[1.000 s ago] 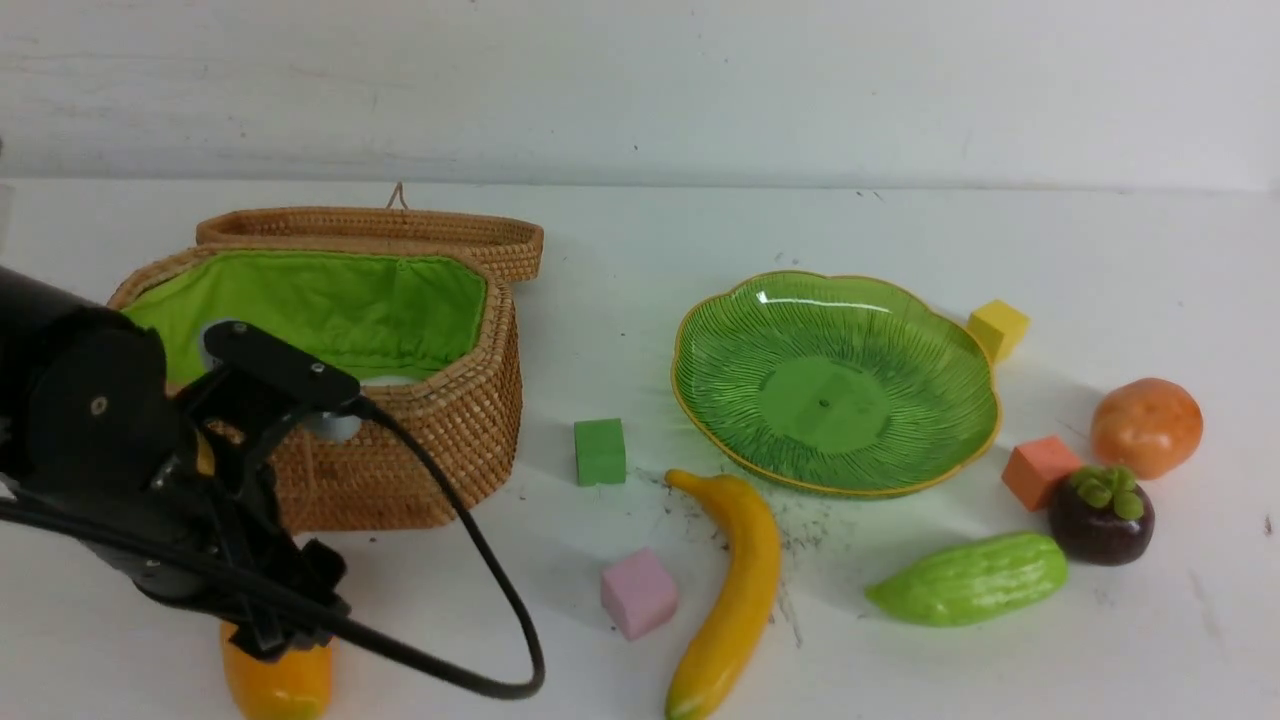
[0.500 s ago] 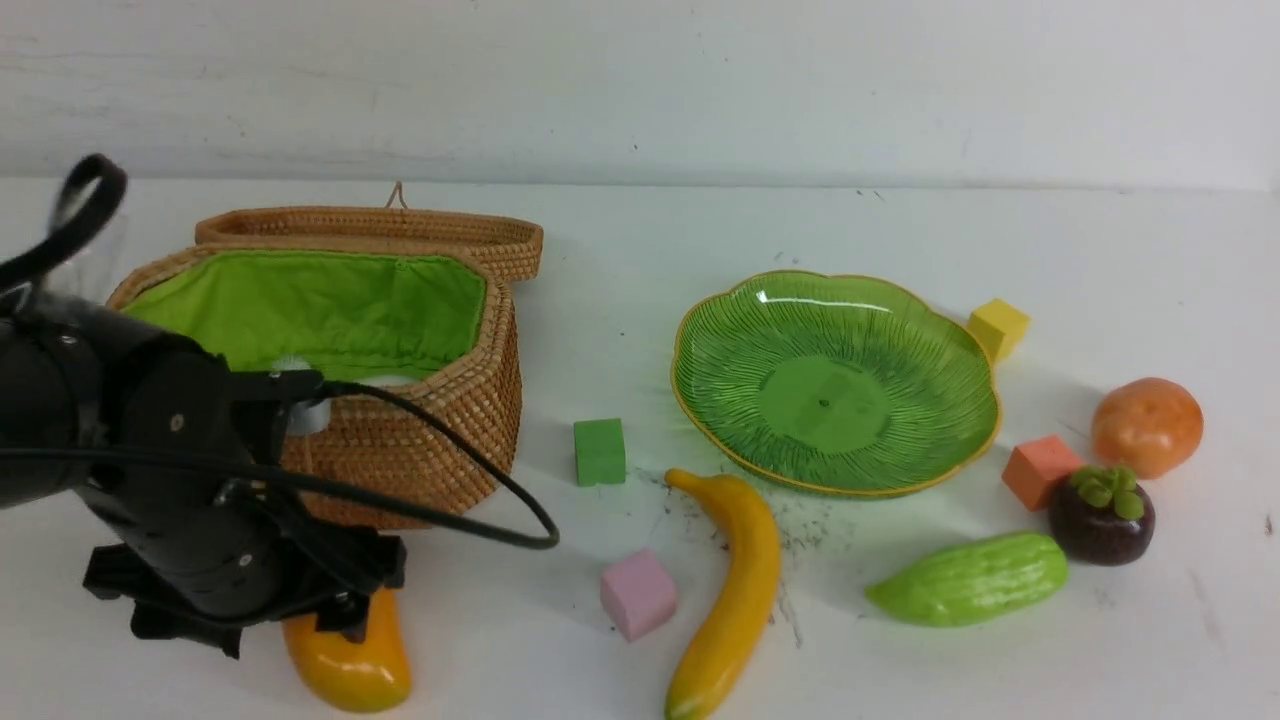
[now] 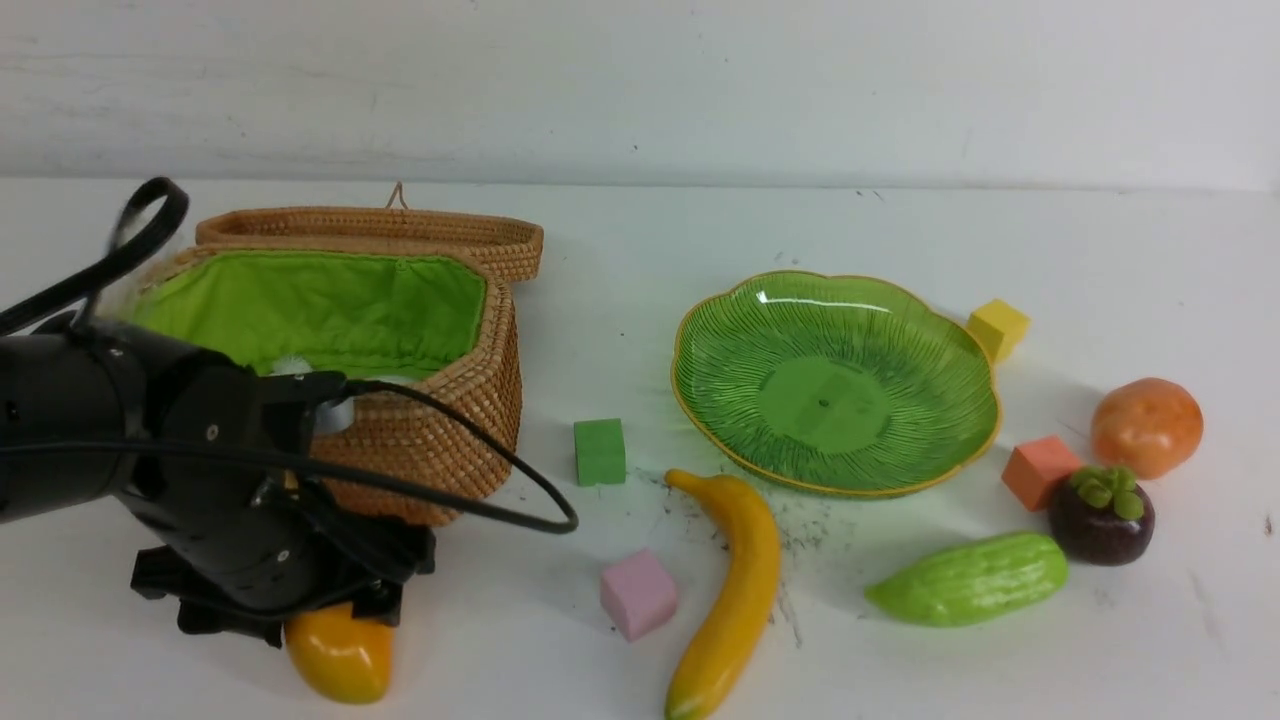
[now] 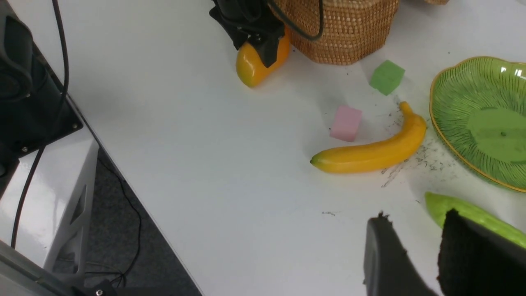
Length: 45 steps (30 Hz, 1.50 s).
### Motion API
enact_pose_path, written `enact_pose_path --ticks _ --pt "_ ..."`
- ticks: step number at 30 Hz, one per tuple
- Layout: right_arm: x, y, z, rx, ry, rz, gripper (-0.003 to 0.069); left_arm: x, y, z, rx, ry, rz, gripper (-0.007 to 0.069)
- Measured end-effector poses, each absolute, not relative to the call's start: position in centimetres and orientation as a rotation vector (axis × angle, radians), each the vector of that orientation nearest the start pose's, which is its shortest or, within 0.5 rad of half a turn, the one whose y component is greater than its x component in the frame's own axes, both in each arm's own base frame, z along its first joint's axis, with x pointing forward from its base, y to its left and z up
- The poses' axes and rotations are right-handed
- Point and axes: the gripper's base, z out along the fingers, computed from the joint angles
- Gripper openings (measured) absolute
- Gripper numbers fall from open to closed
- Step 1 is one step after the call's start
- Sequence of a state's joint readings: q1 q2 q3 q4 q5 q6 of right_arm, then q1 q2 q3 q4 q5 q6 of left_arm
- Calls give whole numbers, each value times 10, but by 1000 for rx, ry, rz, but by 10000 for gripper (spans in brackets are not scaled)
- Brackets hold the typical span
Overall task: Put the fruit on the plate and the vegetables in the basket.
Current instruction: Grab the mango with your left arm and place it on the right plate
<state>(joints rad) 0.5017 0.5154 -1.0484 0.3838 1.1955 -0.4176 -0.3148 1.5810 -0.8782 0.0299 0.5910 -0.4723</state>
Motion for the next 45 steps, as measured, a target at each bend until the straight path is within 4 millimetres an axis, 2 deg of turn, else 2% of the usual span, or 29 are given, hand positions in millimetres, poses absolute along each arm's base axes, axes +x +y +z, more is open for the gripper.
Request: enact_pose_path --ticks 7,10,12,21,26,30,33,36,39,42,45 --pt "18 46 415 -993 1876 513 215 282 -90 178 -191 2818 -154 591" --pt "17 46 415 -994 1875 513 215 283 -91 173 -191 2837 -145 564" --pt "17 46 415 -995 1875 516 215 283 -91 173 -190 2836 -144 539" --pt "17 46 415 -995 1875 516 215 283 -91 172 -183 2842 -140 539" --pt "17 46 415 -995 1875 517 215 271 -88 177 -68 2952 -90 539" --pt "18 46 415 -990 1876 515 215 253 -92 193 99 3017 -111 539" --pt "19 45 416 -951 1883 510 215 238 -109 209 316 2979 -161 539" --pt "25 41 418 -854 1893 475 215 223 -141 229 608 2849 -242 539" --pt "32 36 420 -717 1914 434 215 222 -176 251 792 2659 -321 539" --pt "39 28 422 -551 1940 375 215 240 -215 276 851 2443 -409 539" --pt "43 21 422 -430 1960 328 217 276 -249 290 869 2292 -433 539"
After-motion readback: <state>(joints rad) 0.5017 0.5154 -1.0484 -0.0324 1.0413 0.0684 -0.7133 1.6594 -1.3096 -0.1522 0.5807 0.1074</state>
